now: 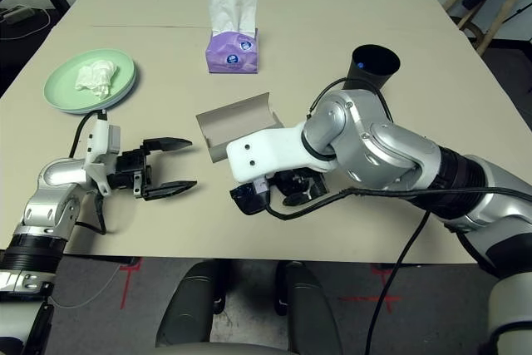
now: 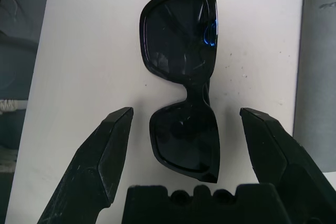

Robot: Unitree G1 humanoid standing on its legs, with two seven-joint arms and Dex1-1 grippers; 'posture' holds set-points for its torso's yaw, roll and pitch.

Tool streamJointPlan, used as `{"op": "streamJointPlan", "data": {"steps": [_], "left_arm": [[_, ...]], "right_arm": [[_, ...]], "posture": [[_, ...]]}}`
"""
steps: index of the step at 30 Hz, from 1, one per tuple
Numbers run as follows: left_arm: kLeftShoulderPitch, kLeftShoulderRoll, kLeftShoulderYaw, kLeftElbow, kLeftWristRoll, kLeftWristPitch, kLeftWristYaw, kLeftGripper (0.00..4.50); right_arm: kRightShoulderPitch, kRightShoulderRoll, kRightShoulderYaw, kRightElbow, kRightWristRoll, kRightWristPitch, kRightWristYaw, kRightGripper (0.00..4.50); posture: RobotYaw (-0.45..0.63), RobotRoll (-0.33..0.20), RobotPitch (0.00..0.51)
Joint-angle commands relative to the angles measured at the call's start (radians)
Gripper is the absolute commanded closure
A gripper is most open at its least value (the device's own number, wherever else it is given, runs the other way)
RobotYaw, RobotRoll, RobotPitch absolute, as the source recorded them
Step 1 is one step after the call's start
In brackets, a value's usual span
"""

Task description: Organize and tidy the items on the table.

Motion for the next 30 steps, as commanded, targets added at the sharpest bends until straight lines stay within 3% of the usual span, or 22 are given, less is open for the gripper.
{"op": "streamJointPlan", "data": {"steps": [1, 15, 30], "left_arm": [[0.019, 0.001, -0.012, -0.026, -0.009, 0.003, -0.001, 0.02], [0.039, -0.007, -0.001, -0.068, -0.049, -0.027, -0.012, 0.02], [0.069, 0.001, -0.018, -0.113, -0.074, -0.04, -0.052, 0.02]], "right_arm": [[-0.011, 0.019, 0.02, 0.014, -0.029, -0.027, 0.021, 0.0], [-0.015, 0.099, -0.009, 0.133, -0.075, -0.082, 0.044, 0.0], [0.01, 0.119, -0.007, 0.157, -0.11, -0.136, 0.049, 0.0]], "posture": [[0.2, 0.0, 0.199], [0.22, 0.0, 0.202], [0.23, 0.0, 0.196]]}}
